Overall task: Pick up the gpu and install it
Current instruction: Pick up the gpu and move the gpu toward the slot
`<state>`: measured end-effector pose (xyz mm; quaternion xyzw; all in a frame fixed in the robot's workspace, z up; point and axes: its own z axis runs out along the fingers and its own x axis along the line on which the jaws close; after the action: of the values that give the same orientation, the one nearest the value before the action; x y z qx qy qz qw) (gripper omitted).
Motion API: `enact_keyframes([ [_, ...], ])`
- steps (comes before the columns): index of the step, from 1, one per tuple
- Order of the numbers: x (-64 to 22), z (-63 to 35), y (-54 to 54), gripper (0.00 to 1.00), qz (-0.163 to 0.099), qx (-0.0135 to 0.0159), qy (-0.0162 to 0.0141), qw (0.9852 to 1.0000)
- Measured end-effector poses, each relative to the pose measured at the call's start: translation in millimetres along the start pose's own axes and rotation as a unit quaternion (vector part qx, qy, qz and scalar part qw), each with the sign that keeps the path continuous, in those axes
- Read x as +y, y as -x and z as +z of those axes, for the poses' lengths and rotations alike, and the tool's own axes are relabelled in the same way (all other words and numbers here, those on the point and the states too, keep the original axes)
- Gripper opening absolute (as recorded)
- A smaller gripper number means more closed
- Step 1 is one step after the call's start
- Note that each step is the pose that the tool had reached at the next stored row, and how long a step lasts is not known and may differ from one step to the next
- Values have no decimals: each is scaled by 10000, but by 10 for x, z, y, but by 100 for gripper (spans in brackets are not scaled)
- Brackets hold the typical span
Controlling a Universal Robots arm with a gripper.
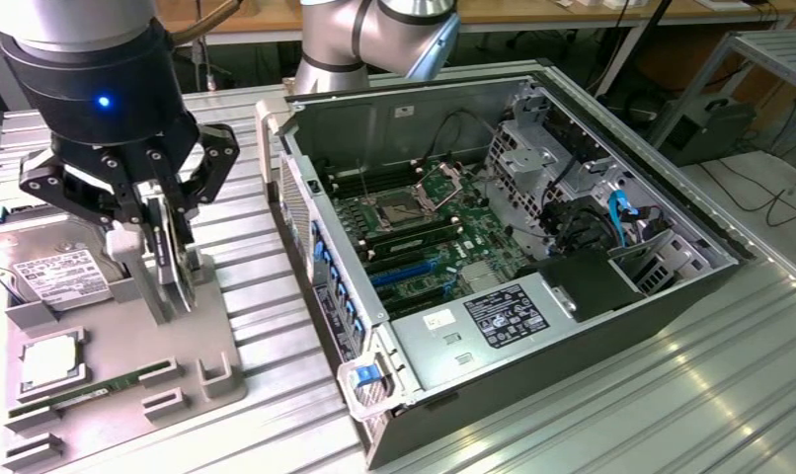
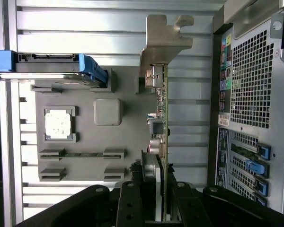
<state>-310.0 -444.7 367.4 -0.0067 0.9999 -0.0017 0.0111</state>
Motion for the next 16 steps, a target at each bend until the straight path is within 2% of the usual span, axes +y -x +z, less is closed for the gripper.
enact_keyframes([
  [10,0,-110,2,28,0,0,-3,10000],
  [13,1,-182,3,28,1,11,-3,10000],
  [14,-1,-341,8,28,0,27,-2,10000],
  [15,-1,-424,9,28,0,26,-2,10000],
  [16,-1,-575,13,28,0,26,-2,10000],
])
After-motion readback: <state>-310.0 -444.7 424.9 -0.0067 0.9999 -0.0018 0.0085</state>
